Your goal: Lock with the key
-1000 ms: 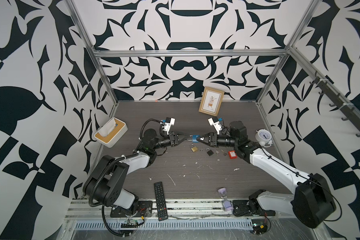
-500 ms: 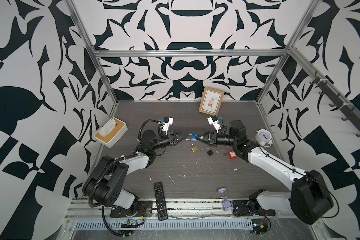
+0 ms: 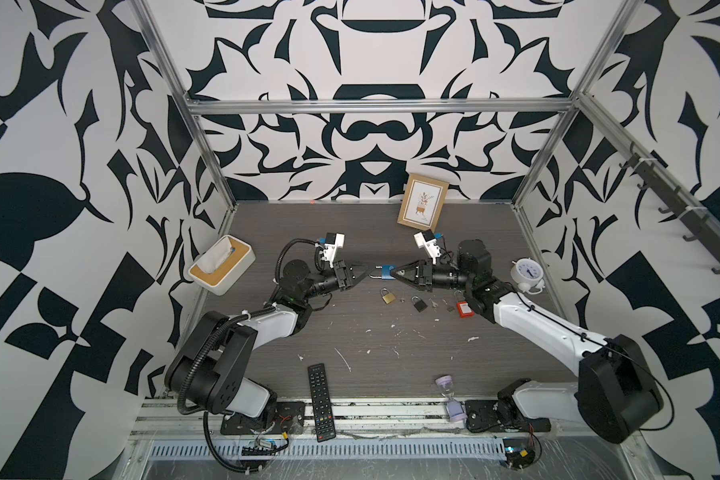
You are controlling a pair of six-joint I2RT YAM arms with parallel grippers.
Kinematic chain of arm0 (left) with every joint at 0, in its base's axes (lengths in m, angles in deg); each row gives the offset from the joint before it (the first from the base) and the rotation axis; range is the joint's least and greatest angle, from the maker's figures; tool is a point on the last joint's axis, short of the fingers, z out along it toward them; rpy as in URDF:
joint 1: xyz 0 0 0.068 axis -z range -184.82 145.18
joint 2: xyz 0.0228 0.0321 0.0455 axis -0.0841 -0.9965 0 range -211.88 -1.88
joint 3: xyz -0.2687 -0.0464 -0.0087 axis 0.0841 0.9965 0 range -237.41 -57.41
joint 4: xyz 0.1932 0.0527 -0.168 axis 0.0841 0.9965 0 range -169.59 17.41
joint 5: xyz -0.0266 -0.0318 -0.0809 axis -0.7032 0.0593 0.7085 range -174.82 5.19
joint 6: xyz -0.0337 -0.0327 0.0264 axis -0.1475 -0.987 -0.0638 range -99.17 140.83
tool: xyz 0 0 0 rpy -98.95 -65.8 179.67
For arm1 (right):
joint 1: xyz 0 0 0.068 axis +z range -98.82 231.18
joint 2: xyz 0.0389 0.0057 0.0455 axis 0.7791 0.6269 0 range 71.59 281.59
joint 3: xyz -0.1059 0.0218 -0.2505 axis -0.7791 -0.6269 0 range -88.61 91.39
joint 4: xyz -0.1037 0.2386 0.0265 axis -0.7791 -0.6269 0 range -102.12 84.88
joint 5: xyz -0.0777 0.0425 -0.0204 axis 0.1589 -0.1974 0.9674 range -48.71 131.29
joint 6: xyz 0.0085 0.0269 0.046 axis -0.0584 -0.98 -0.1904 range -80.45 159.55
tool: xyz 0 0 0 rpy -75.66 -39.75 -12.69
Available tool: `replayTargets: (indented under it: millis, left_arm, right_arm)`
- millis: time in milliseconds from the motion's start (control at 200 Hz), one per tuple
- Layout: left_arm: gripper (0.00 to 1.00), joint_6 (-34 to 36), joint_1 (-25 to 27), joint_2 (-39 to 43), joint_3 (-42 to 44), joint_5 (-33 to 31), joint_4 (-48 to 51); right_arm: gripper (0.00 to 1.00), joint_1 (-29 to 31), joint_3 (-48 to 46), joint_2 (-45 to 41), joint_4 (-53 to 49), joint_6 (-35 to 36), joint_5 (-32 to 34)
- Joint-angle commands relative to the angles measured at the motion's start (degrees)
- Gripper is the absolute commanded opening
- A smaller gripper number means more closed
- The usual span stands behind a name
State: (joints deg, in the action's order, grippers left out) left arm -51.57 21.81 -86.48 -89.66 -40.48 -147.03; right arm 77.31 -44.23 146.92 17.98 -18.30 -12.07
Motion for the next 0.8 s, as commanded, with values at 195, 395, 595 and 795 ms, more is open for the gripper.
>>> replayTargets:
  millis: [195, 395, 595, 795]
  left_arm:
    - [0.0, 1.47, 2.79, -0.64, -1.08, 2.77, -1.55]
    - [0.0, 1.38, 4.15, -1.85, -2.79, 3.05, -1.84]
    - [0.0, 1.03, 5.8, -2.9, -3.68, 2.82, -2.66]
    - [0.0, 0.82, 7.61, -2.8, -3.37, 2.56, -4.02]
  right_arm:
    - [0.0, 3.75, 1.63, 2.6, 10.72, -4.81, -2.09]
    - [0.0, 6.62, 4.18, 3.23, 4.39, -0.33, -0.74]
    - [0.0, 8.67, 5.59, 5.75, 4.07, 0.29, 0.48]
    - [0.0, 9.07, 5.81, 6.05, 4.11, 1.22, 3.86]
